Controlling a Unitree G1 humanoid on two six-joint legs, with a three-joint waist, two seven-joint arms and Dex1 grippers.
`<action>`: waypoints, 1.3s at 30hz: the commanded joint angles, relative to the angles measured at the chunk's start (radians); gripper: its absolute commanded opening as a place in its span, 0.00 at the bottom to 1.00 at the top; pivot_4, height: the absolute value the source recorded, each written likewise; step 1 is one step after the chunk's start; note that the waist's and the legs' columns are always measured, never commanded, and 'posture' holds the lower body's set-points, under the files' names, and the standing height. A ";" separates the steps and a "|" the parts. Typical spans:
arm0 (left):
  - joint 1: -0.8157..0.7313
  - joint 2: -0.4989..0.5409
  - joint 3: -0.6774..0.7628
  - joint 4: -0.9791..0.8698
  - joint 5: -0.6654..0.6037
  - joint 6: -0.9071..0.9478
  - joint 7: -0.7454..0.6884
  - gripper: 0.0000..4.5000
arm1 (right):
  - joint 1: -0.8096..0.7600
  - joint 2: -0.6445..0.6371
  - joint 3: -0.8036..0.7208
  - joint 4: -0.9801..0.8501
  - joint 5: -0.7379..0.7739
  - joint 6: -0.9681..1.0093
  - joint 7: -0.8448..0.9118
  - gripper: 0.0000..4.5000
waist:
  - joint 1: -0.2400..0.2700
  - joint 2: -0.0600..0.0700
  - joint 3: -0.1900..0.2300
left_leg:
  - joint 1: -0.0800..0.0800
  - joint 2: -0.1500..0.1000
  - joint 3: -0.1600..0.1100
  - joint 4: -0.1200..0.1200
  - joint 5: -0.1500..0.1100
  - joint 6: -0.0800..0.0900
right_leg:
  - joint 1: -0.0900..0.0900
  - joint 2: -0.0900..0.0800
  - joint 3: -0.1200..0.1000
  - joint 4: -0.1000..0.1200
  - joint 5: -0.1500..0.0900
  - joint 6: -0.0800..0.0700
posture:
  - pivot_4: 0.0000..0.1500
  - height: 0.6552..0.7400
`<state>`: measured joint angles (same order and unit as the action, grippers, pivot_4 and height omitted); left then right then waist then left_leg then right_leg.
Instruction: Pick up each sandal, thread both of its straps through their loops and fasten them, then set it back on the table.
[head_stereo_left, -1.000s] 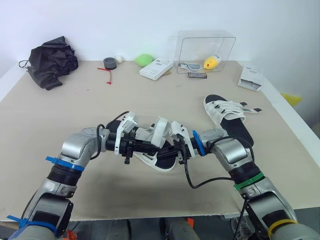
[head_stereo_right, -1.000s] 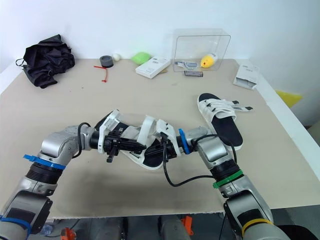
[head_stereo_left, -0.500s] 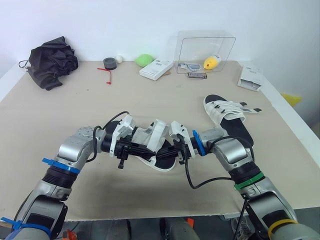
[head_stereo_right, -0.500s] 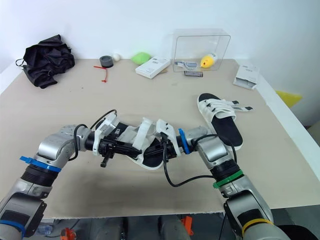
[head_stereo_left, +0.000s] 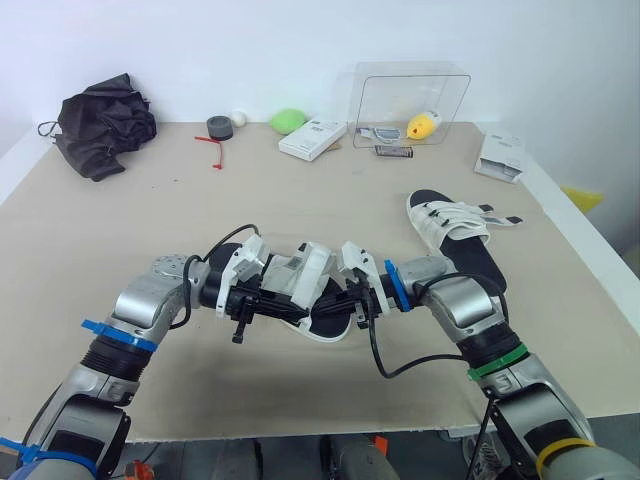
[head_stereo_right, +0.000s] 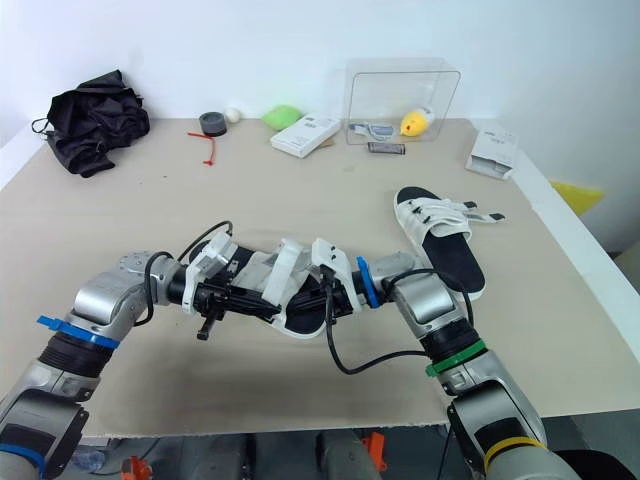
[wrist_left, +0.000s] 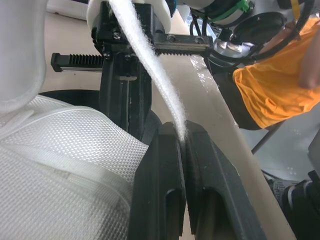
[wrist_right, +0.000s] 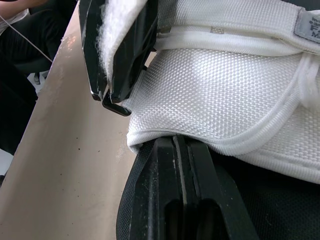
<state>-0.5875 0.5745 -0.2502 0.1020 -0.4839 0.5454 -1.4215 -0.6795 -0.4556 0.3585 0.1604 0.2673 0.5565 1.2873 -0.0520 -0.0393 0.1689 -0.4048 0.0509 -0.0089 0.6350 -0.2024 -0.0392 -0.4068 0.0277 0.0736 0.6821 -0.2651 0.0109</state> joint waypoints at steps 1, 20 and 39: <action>0.039 0.045 -0.066 0.048 0.110 -0.005 0.027 0.02 | -0.008 -0.008 0.001 -0.006 -0.013 0.002 -0.008 0.00 | 0.000 0.001 -0.001 | 0.000 0.000 0.000 0.000 0.000 0.000 | 0.000 0.000 0.000 0.000 0.000 0.000 | 1.00 1.00; 0.013 -0.013 -0.024 0.066 0.083 0.055 0.115 0.62 | -0.011 -0.006 -0.006 -0.022 -0.003 0.015 -0.003 0.00 | -0.005 0.011 -0.008 | 0.006 -0.002 0.002 0.000 0.004 0.006 | 0.005 0.001 0.005 0.000 0.004 0.001 | 1.00 1.00; -0.128 -0.075 0.184 0.022 -0.263 0.642 0.264 0.99 | -0.019 -0.001 -0.003 -0.012 -0.004 0.013 0.011 0.00 | -0.021 0.008 -0.006 | -0.001 -0.001 0.001 -0.001 0.004 0.006 | -0.001 0.003 0.005 0.000 0.004 0.001 | 1.00 1.00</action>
<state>-0.6945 0.5035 -0.0943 0.1141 -0.7336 1.1798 -1.1795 -0.6806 -0.4598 0.3595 0.1606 0.2574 0.5763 1.2913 -0.0725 -0.0309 0.1631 -0.4056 0.0496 -0.0081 0.6340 -0.1981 -0.0329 -0.4079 0.0307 0.0788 0.6821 -0.2610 0.0121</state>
